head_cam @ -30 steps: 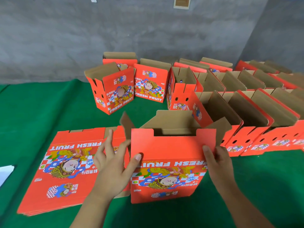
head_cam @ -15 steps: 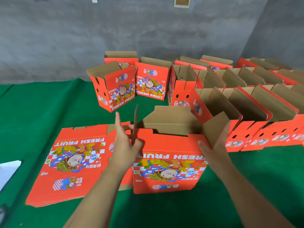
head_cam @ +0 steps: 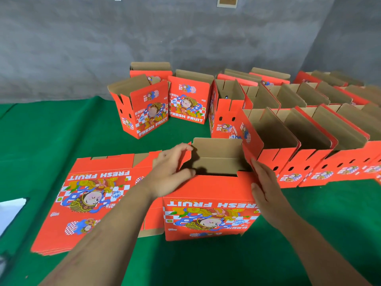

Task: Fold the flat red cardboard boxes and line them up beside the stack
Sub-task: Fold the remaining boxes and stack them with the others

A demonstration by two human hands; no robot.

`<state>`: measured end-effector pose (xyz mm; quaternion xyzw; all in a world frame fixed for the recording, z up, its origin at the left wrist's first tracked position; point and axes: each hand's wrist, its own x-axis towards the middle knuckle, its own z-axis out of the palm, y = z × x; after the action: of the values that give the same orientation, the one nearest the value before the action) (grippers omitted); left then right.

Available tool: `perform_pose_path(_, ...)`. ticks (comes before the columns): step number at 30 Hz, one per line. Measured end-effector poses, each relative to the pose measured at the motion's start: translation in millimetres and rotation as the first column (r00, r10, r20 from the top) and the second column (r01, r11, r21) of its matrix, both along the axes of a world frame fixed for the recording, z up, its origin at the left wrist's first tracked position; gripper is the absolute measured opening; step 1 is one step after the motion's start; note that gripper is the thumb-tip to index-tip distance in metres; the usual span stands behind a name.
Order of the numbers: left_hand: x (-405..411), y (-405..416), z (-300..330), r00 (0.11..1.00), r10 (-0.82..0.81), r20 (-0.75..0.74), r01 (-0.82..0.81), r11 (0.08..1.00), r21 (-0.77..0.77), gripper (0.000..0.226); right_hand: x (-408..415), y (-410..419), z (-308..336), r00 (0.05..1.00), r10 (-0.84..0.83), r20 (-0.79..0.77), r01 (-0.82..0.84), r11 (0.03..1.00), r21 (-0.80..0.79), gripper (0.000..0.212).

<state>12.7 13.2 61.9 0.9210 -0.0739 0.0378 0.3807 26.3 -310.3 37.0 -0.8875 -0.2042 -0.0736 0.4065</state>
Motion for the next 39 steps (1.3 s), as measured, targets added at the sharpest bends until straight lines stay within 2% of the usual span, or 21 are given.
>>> perform_pose_path(2,9,2,3,1.000,0.023,0.012,-0.024,0.995,0.101,0.049,-3,-2,-2,1.000,-0.006,-0.013,0.006,1.000,0.008,0.066)
perform_pose_path(6,21,0,0,1.000,0.023,0.014,-0.026,0.936,0.351,0.065,-8,-5,-11,0.998,-0.021,-0.053,0.020,1.000,-0.012,0.052)
perform_pose_path(8,24,-4,-3,0.999,0.052,0.009,-0.051,0.920,0.389,0.063,-7,-8,-15,0.996,-0.017,-0.087,0.013,0.999,-0.036,0.048)
perform_pose_path(9,26,-6,-6,0.996,0.072,0.049,-0.085,0.918,0.388,0.066,-7,-10,-16,0.995,-0.005,-0.103,0.000,0.999,-0.051,0.044)
perform_pose_path(12,25,-9,-13,0.976,0.117,0.184,-0.165,0.948,0.274,0.101,0,-9,-2,0.984,-0.018,-0.176,0.004,0.997,-0.079,0.024)
perform_pose_path(13,25,-8,-14,0.969,0.088,0.231,-0.140,0.965,0.221,0.093,7,-3,4,0.986,-0.045,-0.160,0.031,0.995,-0.091,0.028)
perform_pose_path(15,19,-6,-14,0.946,-0.048,0.320,0.008,0.992,0.126,0.055,18,11,16,0.981,-0.132,-0.139,0.120,0.989,-0.092,0.036)
perform_pose_path(18,15,-2,-12,0.944,-0.184,0.275,0.176,0.983,0.053,0.058,33,30,22,0.942,-0.220,-0.254,0.218,0.975,-0.035,0.031)
perform_pose_path(19,16,-1,-12,0.952,-0.191,0.240,0.171,0.980,0.102,0.056,33,34,23,0.925,-0.215,-0.314,0.211,0.976,-0.045,0.039)
perform_pose_path(20,17,0,-11,0.963,-0.187,0.195,0.144,0.966,0.216,0.053,34,34,23,0.922,-0.156,-0.355,0.148,0.988,-0.051,0.058)
perform_pose_path(22,21,0,-12,0.986,-0.149,0.078,0.103,0.901,0.421,0.067,36,36,22,0.937,-0.132,-0.324,0.053,0.969,-0.242,0.090)
perform_pose_path(24,25,-8,-12,0.999,-0.052,0.001,0.044,0.852,0.522,0.086,38,43,23,0.941,-0.193,-0.279,0.085,0.931,-0.356,0.096)
perform_pose_path(27,32,-20,-16,0.995,0.100,-0.015,-0.063,0.736,0.675,0.088,35,54,23,0.931,-0.334,-0.147,0.209,0.818,-0.535,0.104)
perform_pose_path(28,32,-20,-18,0.989,0.143,-0.032,-0.086,0.743,0.663,0.087,35,56,23,0.929,-0.352,-0.114,0.227,0.785,-0.576,0.104)
perform_pose_path(30,31,-15,-19,0.984,0.168,-0.062,-0.113,0.849,0.516,0.084,37,58,23,0.933,-0.339,-0.119,0.206,0.776,-0.596,0.100)
perform_pose_path(32,28,-10,-19,0.985,0.167,-0.042,-0.155,0.967,0.202,0.081,40,53,25,0.917,-0.321,-0.238,0.176,0.859,-0.481,0.091)
perform_pose_path(33,28,-9,-20,0.975,0.220,-0.033,-0.220,0.976,0.010,0.081,40,50,26,0.892,-0.319,-0.321,0.188,0.906,-0.379,0.088)
perform_pose_path(34,28,-8,-22,0.947,0.314,-0.068,-0.321,0.934,-0.158,0.082,40,48,28,0.867,-0.312,-0.389,0.216,0.938,-0.269,0.086)
perform_pose_path(36,18,-3,-22,0.842,0.413,-0.347,-0.530,0.751,-0.394,0.094,42,47,31,0.824,-0.307,-0.476,0.319,0.946,-0.059,0.077)
perform_pose_path(38,3,-3,-25,0.740,0.252,-0.624,-0.638,0.558,-0.531,0.090,45,43,35,0.721,-0.253,-0.645,0.443,0.884,0.149,0.068)
perform_pose_path(39,-4,-4,-22,0.722,0.238,-0.650,-0.657,0.530,-0.536,0.073,43,38,38,0.642,-0.164,-0.749,0.498,0.832,0.245,0.068)
